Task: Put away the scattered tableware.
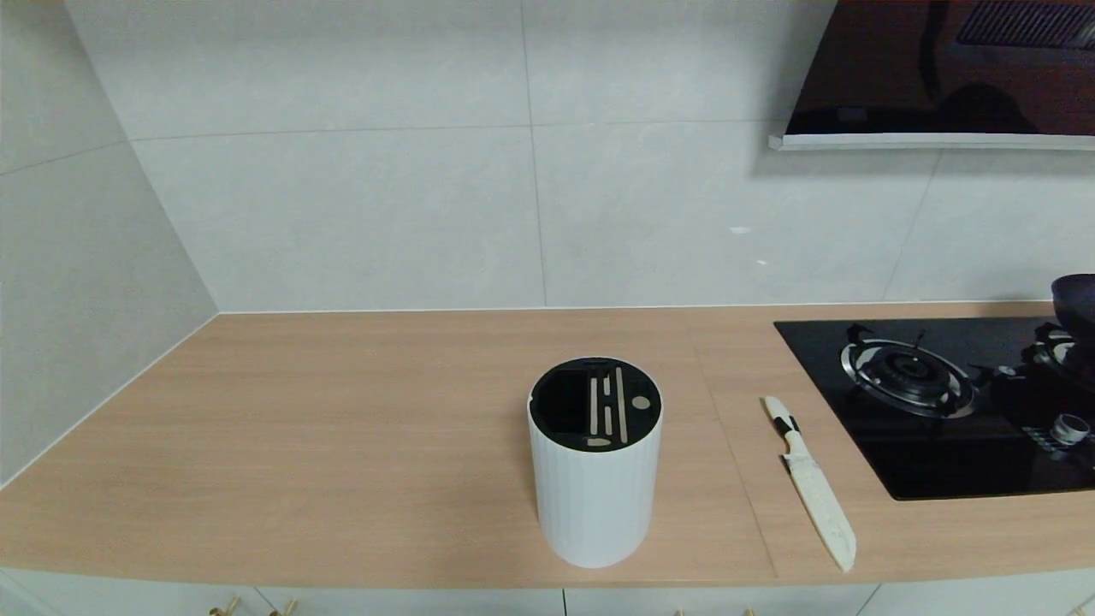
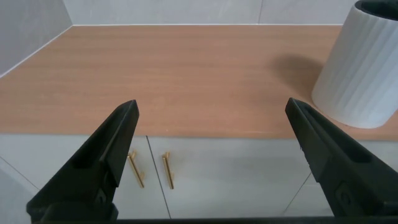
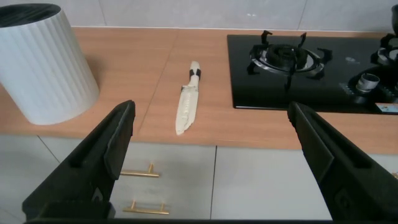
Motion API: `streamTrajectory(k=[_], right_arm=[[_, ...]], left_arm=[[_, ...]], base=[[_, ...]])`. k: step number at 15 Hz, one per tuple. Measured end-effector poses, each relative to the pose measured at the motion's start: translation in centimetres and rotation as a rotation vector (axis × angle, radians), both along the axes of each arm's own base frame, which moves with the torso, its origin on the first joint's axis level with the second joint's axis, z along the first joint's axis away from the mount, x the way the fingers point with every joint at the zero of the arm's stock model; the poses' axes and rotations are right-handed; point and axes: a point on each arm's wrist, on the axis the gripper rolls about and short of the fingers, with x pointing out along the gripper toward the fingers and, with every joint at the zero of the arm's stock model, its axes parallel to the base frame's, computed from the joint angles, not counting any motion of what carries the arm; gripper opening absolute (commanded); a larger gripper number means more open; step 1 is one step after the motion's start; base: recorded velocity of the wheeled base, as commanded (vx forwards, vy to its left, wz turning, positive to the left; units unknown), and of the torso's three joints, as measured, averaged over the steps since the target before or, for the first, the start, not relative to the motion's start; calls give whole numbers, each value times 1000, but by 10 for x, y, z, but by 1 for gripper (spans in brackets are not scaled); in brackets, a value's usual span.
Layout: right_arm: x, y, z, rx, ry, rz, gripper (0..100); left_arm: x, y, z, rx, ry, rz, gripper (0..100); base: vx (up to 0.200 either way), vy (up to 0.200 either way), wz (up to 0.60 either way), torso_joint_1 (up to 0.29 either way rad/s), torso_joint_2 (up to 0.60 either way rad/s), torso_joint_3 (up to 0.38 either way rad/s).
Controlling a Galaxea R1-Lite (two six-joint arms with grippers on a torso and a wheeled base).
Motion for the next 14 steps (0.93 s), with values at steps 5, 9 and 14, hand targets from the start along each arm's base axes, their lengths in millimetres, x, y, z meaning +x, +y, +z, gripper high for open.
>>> streamTrajectory(k=[5,9,14], right_arm=[[0,0,0,0,0,-1,100],[0,0,0,0,0,0,100],[0,0,0,0,-1,-2,100]], left_arm=[[0,0,0,0,0,-1,100],[0,0,0,0,0,0,100],[0,0,0,0,0,0,100]], base=[[0,0,-120,0,0,2],[0,0,0,0,0,0],[0,0,0,0,0,0]])
